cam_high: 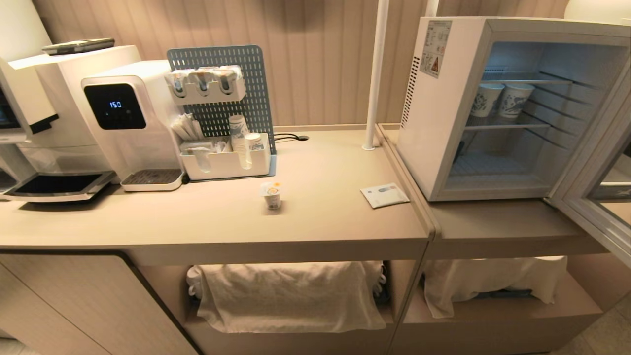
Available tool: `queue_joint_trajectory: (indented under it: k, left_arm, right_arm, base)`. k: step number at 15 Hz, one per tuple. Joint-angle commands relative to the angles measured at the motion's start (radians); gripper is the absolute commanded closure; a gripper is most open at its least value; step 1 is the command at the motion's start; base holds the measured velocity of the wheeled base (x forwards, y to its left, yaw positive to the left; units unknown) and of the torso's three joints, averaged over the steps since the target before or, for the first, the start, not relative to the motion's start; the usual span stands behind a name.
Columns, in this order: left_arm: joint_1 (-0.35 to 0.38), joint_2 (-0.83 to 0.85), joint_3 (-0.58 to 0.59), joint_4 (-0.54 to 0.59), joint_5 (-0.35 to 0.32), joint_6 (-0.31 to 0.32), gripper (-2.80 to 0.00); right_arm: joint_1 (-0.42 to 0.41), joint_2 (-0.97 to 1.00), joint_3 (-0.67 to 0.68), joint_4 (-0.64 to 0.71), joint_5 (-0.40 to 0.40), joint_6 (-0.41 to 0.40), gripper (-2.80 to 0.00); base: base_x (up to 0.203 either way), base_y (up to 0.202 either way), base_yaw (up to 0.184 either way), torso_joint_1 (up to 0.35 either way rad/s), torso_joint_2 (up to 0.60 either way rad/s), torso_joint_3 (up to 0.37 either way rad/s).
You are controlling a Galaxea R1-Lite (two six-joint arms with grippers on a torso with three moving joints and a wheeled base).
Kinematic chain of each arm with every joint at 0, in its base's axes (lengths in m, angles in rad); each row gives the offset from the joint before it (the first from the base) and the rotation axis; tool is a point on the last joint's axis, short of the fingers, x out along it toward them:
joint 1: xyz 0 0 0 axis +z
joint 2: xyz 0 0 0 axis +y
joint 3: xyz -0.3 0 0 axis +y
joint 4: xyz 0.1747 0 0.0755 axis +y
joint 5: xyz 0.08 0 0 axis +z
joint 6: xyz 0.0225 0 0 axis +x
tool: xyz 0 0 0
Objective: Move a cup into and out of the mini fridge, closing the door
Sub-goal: Close the freezer door
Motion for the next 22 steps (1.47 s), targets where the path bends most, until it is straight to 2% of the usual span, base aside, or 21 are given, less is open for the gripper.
queue_joint_trajectory:
  k: [1, 22]
  left_arm:
    - [0.000, 0.000, 0.002, 0.000, 0.000, 0.000, 0.00]
    - [0.000, 0.000, 0.002, 0.000, 0.000, 0.000, 0.00]
  right_arm:
    - [0.000, -0.001, 0.000, 0.001, 0.000, 0.000, 0.00]
    - [0.000, -0.001, 0.000, 0.000, 0.000, 0.000, 0.00]
  base:
    - [0.000, -0.191, 0.002, 0.007, 0.00, 0.012]
    - [0.000, -0.195, 0.000, 0.002, 0.00, 0.001]
